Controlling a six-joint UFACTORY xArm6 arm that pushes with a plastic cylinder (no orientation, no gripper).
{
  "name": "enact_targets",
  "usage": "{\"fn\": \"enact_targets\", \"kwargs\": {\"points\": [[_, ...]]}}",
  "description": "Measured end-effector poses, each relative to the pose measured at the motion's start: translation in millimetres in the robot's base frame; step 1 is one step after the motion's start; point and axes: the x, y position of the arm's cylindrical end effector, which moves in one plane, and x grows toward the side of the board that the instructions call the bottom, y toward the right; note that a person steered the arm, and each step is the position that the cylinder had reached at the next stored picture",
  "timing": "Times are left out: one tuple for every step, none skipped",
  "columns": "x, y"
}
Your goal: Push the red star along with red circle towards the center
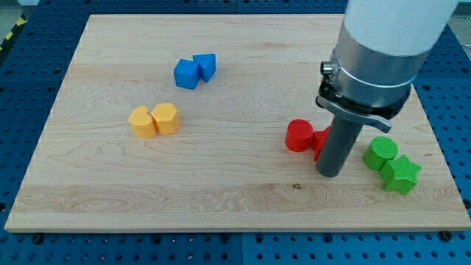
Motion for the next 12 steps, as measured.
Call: {"fn": "enact_targets", "kwargs": {"points": [[8.1, 16.3], [4.4, 17.4], [0.9, 17.4], [-6.9, 17.4], [-16.6, 17.1], [-18.5, 17.1], [-28.8, 15.5], [-32.8, 12.9], [-32.8, 9.1], [-32.8, -13.5], [-36.4, -30.3], [-37.1, -30.4]]}}
